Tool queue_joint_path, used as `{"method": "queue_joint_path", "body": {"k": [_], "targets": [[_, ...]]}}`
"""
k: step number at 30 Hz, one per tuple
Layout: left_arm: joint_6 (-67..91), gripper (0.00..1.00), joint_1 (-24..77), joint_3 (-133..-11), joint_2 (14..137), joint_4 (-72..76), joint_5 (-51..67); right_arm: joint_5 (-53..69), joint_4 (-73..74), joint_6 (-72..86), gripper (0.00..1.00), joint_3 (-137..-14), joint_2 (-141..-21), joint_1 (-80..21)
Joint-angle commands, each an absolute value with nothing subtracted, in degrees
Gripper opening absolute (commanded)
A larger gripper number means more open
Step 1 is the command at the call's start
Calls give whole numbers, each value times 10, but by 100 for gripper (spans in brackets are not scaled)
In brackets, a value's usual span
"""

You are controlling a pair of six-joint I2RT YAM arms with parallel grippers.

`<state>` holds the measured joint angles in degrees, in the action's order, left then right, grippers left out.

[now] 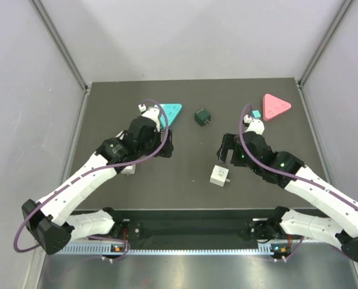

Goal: Insert the plug

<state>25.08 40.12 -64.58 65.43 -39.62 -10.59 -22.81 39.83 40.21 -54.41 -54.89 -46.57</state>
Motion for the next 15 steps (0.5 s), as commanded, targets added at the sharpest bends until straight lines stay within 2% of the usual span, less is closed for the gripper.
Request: {"method": "queue_joint_path", "body": {"k": [1, 4, 10, 15], "targets": [[260, 90, 401, -671, 654, -411, -140, -233, 374, 395, 100, -548, -541, -460], [293, 90, 363, -689, 672, -473, -202, -230, 375, 393, 100, -546, -541, -460], [287, 85, 210, -676, 693, -515, -175, -200, 346, 379, 100, -527, -527, -459], [263, 86, 189, -642, 706, -503, -194, -155, 318, 349, 100, -512, -517, -459]]}}
